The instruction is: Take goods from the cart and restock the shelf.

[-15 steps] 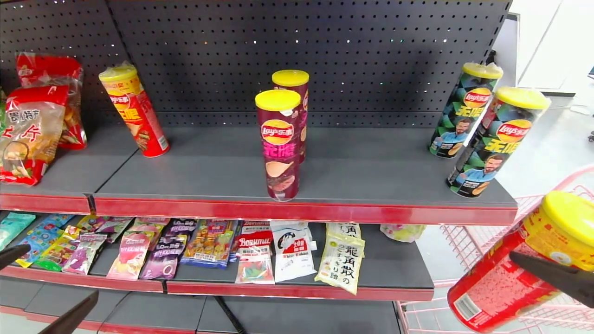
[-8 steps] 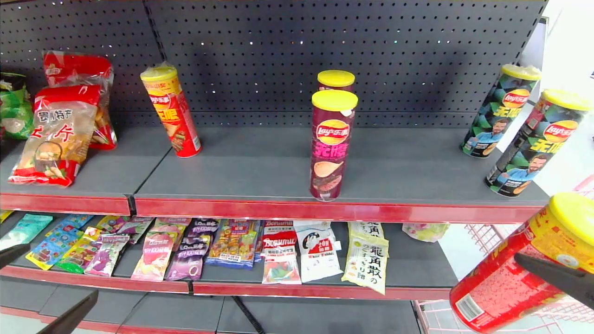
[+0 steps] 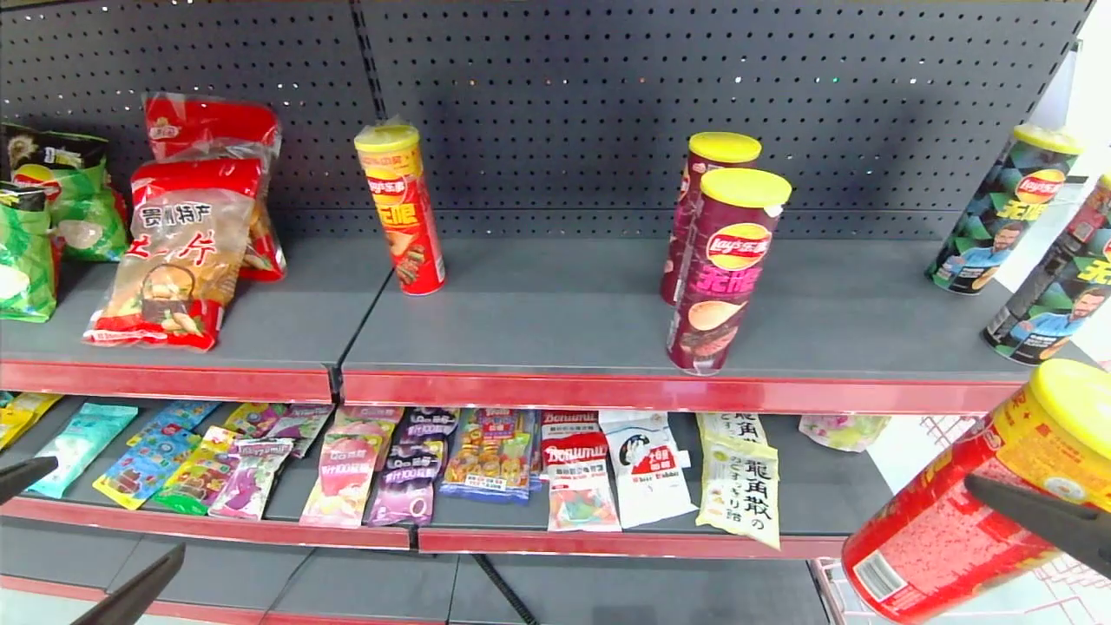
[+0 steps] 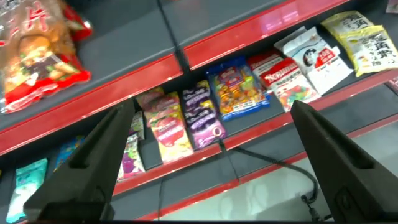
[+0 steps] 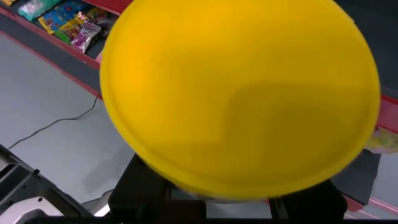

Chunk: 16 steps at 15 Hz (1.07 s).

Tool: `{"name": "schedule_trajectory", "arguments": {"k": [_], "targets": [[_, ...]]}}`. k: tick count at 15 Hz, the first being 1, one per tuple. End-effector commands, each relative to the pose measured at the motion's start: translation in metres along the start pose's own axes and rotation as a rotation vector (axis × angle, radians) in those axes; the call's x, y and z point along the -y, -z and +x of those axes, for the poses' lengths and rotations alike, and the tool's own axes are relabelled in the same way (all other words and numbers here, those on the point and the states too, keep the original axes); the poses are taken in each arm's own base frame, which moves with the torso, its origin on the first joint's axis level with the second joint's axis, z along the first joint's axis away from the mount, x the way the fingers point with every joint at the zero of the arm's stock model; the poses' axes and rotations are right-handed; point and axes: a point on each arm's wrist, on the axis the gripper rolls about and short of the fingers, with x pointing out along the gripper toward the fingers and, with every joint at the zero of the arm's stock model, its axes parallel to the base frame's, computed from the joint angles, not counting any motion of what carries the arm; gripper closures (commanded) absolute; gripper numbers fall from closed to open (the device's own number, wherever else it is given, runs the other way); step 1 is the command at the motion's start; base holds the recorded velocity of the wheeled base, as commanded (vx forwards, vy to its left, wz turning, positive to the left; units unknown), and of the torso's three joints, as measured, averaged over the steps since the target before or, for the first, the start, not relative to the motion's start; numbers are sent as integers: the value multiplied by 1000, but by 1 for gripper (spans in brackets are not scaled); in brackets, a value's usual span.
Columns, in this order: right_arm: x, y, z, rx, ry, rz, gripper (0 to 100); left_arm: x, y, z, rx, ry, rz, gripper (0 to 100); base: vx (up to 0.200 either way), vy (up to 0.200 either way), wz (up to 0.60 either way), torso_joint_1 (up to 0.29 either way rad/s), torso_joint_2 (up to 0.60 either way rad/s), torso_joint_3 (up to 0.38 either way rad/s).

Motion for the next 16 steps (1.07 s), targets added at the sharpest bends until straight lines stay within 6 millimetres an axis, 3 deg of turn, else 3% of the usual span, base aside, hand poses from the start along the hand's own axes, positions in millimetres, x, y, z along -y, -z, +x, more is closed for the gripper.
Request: {"name": "schedule_trajectory", "arguments": {"k": [1, 16], "targets": [[0, 0, 0, 0, -1, 0, 100, 0, 0, 0, -1, 0, 0, 0, 0, 200, 0, 2, 2, 2], [0, 2, 1, -8, -1, 2, 100, 0, 0, 1, -4, 1, 0, 0, 0, 200, 0, 2, 1, 4]]}}
